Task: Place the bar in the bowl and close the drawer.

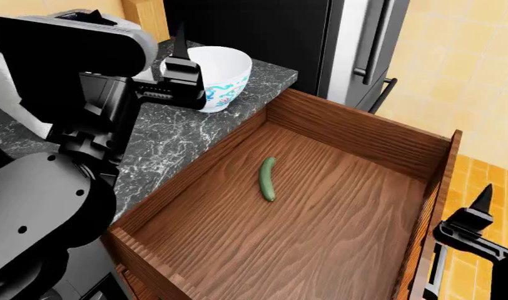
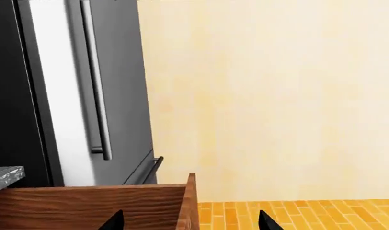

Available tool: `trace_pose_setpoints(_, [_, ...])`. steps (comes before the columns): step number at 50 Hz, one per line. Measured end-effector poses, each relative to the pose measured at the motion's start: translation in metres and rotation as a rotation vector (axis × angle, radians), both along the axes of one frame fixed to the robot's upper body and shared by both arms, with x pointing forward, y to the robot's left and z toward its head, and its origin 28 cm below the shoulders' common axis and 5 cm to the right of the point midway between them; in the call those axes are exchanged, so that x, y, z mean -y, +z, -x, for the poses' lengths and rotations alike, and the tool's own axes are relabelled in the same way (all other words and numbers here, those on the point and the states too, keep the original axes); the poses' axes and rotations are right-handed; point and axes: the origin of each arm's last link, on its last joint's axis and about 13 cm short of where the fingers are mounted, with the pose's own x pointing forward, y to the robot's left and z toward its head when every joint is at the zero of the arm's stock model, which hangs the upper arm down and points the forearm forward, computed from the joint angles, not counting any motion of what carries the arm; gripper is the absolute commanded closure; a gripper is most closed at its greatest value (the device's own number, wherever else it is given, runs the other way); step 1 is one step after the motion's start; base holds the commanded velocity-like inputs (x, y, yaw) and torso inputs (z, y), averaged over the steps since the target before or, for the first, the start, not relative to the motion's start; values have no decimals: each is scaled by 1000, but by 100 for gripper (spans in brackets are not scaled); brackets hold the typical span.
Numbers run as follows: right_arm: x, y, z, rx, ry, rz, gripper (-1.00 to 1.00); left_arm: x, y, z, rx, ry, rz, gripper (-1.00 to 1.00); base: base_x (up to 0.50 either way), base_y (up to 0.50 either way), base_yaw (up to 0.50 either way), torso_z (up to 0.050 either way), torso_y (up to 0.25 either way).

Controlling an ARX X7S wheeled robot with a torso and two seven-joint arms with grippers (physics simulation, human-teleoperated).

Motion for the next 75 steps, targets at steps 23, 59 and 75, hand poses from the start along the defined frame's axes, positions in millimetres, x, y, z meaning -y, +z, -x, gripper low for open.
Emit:
trace_pose_setpoints(23, [23,-53,17,-139,-163,-66,-100,3,-6,-5,-15,-7,0,-100,0,0,0,0,0])
trace_pose_setpoints(59, [26,-133,11,-334,-116,-203,-100,2,-8,-5,-17,-3,-5,-100,0,0,0,0,0])
trace_pose_setpoints(75, [11,-155,-21,-410,153,-182,-100,1,-8,-3,-18,-1,-8,-100,0,0,0,0,0])
